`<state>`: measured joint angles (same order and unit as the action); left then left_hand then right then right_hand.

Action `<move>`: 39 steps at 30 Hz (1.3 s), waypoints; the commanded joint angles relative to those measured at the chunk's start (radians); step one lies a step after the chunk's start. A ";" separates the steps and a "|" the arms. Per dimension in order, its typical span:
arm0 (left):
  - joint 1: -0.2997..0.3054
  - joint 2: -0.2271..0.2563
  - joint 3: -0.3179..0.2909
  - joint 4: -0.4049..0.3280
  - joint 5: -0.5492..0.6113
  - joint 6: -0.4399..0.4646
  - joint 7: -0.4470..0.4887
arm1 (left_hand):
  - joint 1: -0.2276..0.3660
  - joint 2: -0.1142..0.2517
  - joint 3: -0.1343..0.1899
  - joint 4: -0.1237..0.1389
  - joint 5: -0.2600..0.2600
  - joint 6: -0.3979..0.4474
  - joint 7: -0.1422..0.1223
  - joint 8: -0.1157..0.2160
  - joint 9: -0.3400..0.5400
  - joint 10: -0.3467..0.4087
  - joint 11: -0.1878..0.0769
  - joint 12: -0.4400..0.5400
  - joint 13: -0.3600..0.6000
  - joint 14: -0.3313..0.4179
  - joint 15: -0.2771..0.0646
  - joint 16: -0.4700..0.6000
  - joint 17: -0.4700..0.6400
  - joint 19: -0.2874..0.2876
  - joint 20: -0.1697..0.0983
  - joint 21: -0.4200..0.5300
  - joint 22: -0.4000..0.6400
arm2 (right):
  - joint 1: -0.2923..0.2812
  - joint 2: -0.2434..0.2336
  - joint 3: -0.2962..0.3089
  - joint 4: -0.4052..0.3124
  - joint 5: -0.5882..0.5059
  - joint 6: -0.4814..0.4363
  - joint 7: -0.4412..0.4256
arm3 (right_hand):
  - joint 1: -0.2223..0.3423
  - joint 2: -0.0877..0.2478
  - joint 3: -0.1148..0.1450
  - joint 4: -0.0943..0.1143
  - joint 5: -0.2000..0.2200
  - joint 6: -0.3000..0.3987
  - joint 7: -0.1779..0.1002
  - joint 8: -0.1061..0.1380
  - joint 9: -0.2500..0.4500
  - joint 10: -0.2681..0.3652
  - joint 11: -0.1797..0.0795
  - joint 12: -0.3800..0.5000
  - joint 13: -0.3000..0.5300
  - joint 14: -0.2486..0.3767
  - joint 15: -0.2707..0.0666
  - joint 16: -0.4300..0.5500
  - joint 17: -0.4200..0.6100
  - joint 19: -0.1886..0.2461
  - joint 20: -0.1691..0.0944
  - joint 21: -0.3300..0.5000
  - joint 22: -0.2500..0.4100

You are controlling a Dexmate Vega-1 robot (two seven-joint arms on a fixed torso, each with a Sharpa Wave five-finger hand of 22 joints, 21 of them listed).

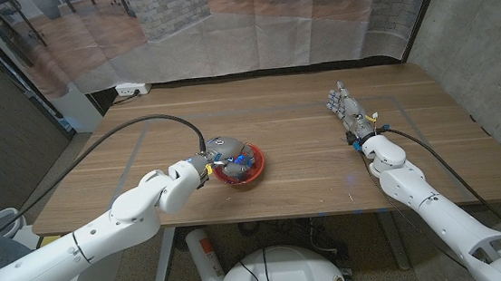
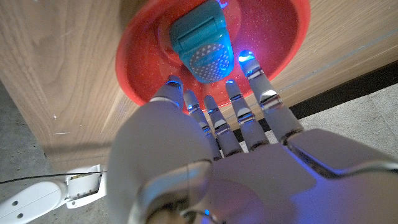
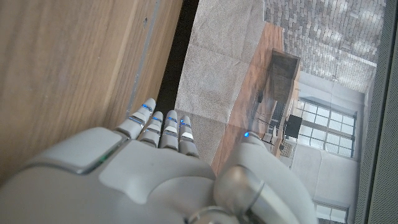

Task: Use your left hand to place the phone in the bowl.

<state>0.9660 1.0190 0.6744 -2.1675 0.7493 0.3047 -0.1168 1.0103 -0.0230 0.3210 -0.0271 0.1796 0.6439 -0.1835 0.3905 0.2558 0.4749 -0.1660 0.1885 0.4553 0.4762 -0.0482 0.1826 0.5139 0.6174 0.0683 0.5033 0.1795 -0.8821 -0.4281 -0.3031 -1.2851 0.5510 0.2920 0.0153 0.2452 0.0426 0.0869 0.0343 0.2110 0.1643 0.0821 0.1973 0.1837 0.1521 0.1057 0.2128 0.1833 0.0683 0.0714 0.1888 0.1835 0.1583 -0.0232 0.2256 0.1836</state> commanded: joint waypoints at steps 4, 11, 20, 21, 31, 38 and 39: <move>0.023 0.006 -0.020 -0.014 0.012 0.015 0.047 | -0.026 0.003 -0.003 0.014 0.002 -0.024 0.005 -0.016 -0.004 -0.040 0.012 -0.002 -0.008 -0.061 -0.037 -0.001 -0.012 -0.096 0.035 -0.042 0.008 | -0.001 -0.003 -0.002 -0.010 0.000 -0.009 -0.001 | 0.008 0.008 -0.002 0.000 -0.003 0.010 -0.005 -0.001 0.005 0.010 -0.005 0.002 0.002 0.009 -0.002 0.003 0.005 0.008 0.000 -0.003 0.002; 0.031 0.010 -0.036 -0.022 0.000 0.020 0.065 | -0.032 0.011 0.000 0.017 0.004 -0.021 0.008 -0.018 -0.007 -0.022 0.008 0.009 -0.012 -0.040 -0.040 0.012 -0.018 -0.101 0.037 -0.045 0.010 | -0.010 -0.010 0.003 -0.025 0.001 -0.014 -0.010 | 0.008 0.009 -0.002 0.000 -0.003 0.010 -0.005 -0.001 0.005 0.011 -0.005 0.002 0.002 0.011 -0.002 0.003 0.005 0.008 0.000 -0.004 0.002; 0.058 0.025 -0.080 -0.033 -0.062 -0.006 0.134 | -0.028 0.022 0.010 0.014 0.005 -0.005 0.005 -0.017 -0.012 0.000 0.003 0.019 -0.018 -0.011 -0.051 0.025 -0.026 -0.092 0.031 -0.042 0.012 | -0.008 -0.012 0.004 -0.033 0.002 -0.014 -0.015 | 0.008 0.009 -0.003 0.000 -0.003 0.011 -0.005 -0.001 0.005 0.012 -0.006 0.002 0.002 0.011 -0.001 0.003 0.005 0.009 0.000 -0.005 0.002; 0.064 0.028 -0.090 -0.032 -0.078 -0.016 0.150 | -0.028 0.022 0.010 0.014 0.005 -0.005 0.006 -0.017 -0.012 0.001 0.002 0.019 -0.018 -0.009 -0.051 0.026 -0.027 -0.092 0.031 -0.042 0.012 | -0.007 -0.011 0.003 -0.032 0.002 -0.014 -0.015 | 0.008 0.009 -0.003 0.000 -0.003 0.011 -0.005 0.000 0.005 0.012 -0.006 0.002 0.002 0.011 -0.002 0.003 0.005 0.008 0.000 -0.005 0.002; 0.122 0.058 -0.173 -0.044 -0.175 -0.046 0.263 | -0.028 0.027 0.014 0.012 0.004 0.000 0.005 -0.018 -0.015 0.006 0.000 0.021 -0.022 0.002 -0.051 0.029 -0.032 -0.097 0.033 -0.044 0.013 | 0.003 -0.005 0.000 -0.023 0.005 -0.018 -0.011 | 0.008 0.010 -0.003 -0.001 -0.003 0.011 -0.004 -0.001 0.005 0.013 -0.004 0.002 0.002 0.011 -0.001 0.003 0.005 0.009 0.000 -0.006 0.002; 0.157 0.052 -0.240 -0.003 -0.305 -0.135 0.365 | -0.034 0.035 0.022 0.012 0.003 0.005 0.007 -0.023 -0.023 0.008 -0.003 0.020 -0.030 -0.011 -0.051 0.023 -0.045 -0.195 0.027 -0.083 0.016 | 0.004 0.000 -0.001 -0.016 0.003 -0.011 -0.012 | 0.008 0.011 -0.004 -0.001 -0.003 0.011 -0.005 -0.001 0.005 0.013 -0.003 0.002 0.002 0.011 -0.002 0.003 0.005 0.009 0.000 -0.007 0.002; 0.161 0.050 -0.252 0.006 -0.335 -0.155 0.374 | -0.035 0.037 0.024 0.013 0.003 0.005 0.007 -0.024 -0.025 0.010 -0.004 0.021 -0.031 -0.010 -0.052 0.024 -0.046 -0.204 0.018 -0.086 0.017 | 0.003 0.001 -0.001 -0.016 0.004 -0.011 -0.011 | 0.008 0.011 -0.004 -0.001 -0.003 0.011 -0.005 -0.001 0.005 0.013 -0.003 0.002 0.002 0.011 -0.002 0.002 0.005 0.010 0.000 -0.007 0.002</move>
<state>1.0620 1.0634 0.5385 -2.2072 0.5780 0.2510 0.1318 0.9726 0.0017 0.3340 -0.0150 0.1796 0.6385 -0.1765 0.3696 0.2320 0.4747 -0.1716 0.2035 0.4249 0.4719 -0.0470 0.2072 0.4683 0.4325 0.0975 0.4233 0.1924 -0.8819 -0.4343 -0.3020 -1.3097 0.5544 0.2772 0.0034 0.2519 0.0492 0.0870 0.0343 0.2110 0.1678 0.0786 0.1973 0.1837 0.1574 0.1004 0.2128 0.1833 0.0681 0.0712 0.1888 0.1835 0.1581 -0.0232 0.2221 0.1835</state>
